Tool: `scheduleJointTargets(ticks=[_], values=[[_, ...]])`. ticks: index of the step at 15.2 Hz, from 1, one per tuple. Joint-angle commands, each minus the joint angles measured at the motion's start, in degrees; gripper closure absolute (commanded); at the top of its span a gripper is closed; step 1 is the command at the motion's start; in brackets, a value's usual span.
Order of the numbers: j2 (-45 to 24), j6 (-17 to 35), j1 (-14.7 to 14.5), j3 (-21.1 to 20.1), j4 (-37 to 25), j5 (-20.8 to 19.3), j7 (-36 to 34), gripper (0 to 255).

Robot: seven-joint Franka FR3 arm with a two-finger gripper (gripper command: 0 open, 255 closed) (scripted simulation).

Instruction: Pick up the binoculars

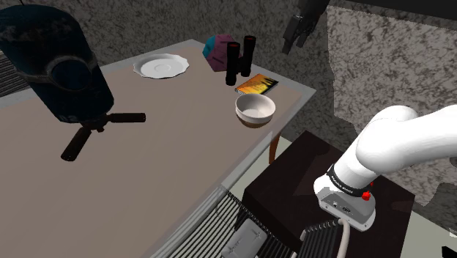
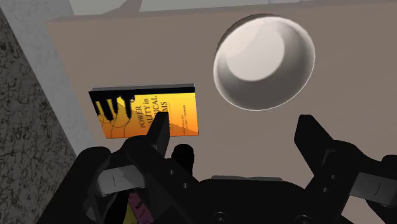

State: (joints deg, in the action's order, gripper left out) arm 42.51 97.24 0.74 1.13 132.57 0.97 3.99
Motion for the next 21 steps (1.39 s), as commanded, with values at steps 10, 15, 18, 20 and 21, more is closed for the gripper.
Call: scheduleJointTargets(ticks=[10,15,18,20,21], values=[[-22.12,5.02,0.06,2.12,-14.28,-0.20,2.90,0],[-34.46,5.14,0.19,3.06,-24.92,0.34,4.52,0],[-42.04,4.26,0.40,3.49,-32.41,0.84,5.46,0],[-47.24,3.24,0.63,3.70,-38.00,1.23,6.05,0],[-49.91,2.58,0.78,3.78,-41.00,1.43,6.32,0]])
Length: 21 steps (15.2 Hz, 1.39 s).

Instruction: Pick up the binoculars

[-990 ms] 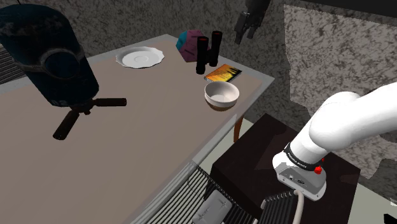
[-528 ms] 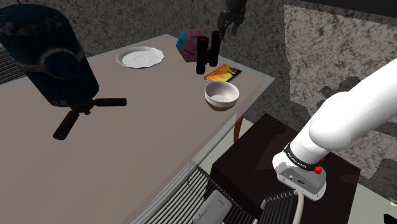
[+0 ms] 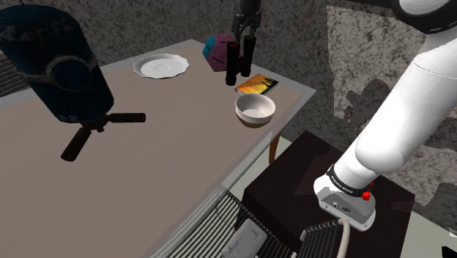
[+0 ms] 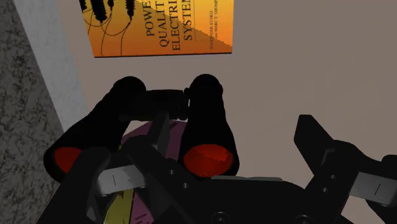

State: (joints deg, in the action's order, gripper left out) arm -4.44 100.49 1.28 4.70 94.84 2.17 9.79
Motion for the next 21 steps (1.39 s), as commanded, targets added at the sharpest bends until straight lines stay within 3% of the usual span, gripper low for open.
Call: scheduleJointTargets(ticks=[1,3,13,14,21], values=[[-5.69,-1.43,0.41,0.27,-6.44,0.44,0.79,0],[-11.26,-3.26,0.78,0.36,-13.22,0.86,1.26,0],[-10.99,2.69,0.70,0.29,-7.00,0.87,1.42,0],[-11.00,2.69,0.70,0.29,-7.01,0.87,1.43,255],[-11.12,2.63,0.73,0.30,-7.18,0.88,1.46,255]])
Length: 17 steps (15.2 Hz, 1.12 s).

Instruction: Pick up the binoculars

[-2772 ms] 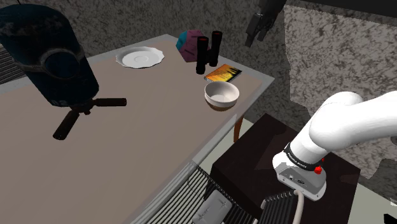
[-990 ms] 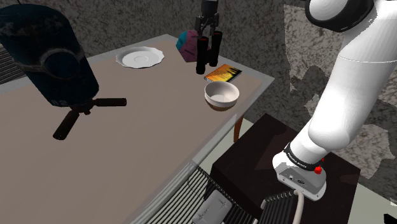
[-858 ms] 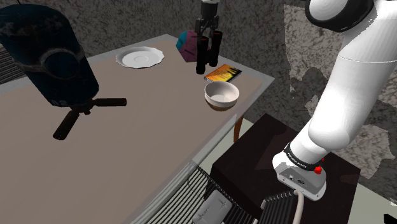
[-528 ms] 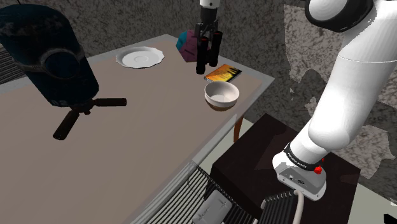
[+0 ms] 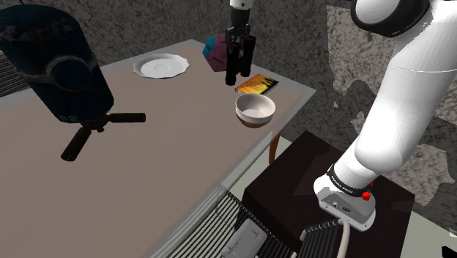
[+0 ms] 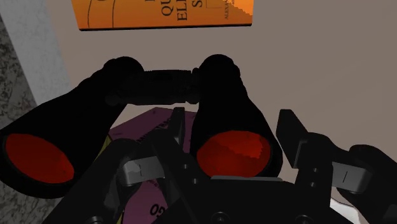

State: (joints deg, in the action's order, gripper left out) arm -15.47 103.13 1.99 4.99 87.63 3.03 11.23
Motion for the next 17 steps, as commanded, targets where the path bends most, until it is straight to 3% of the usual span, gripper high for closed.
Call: scheduleJointTargets(ticks=[1,17], values=[[-0.07,-0.01,0.01,0.01,0.06,0.02,-0.01,255],[-1.47,-12.21,0.29,0.08,-13.54,0.08,-0.33,255]])
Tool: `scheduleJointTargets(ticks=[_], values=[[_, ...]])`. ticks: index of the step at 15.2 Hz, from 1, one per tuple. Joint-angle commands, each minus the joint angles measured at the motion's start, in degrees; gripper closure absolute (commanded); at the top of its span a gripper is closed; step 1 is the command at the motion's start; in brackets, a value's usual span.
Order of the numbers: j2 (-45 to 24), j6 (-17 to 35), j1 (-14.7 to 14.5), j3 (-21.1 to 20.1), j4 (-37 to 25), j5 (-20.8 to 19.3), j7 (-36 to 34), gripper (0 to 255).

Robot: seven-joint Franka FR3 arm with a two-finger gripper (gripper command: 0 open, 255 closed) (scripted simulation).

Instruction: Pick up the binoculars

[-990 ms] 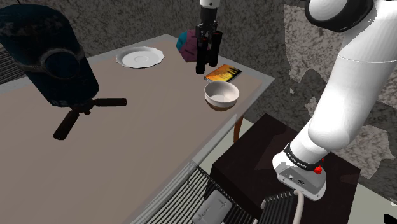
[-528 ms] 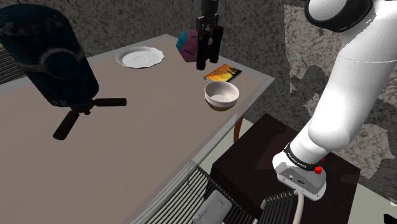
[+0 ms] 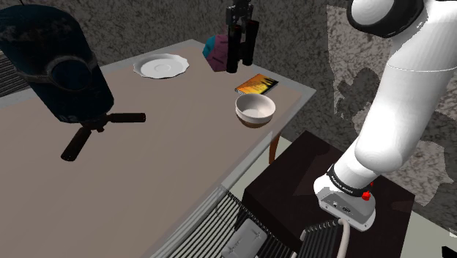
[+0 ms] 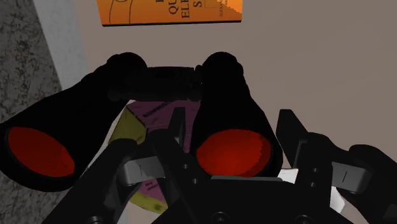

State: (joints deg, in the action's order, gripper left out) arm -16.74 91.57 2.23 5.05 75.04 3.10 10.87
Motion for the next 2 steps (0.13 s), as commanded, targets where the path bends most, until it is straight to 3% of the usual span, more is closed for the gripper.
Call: scheduleJointTargets(ticks=[1,2], values=[[-0.22,-0.78,0.05,0.02,-1.11,0.01,0.02,255],[-0.23,-0.79,0.06,0.02,-1.12,0.01,0.02,255]])
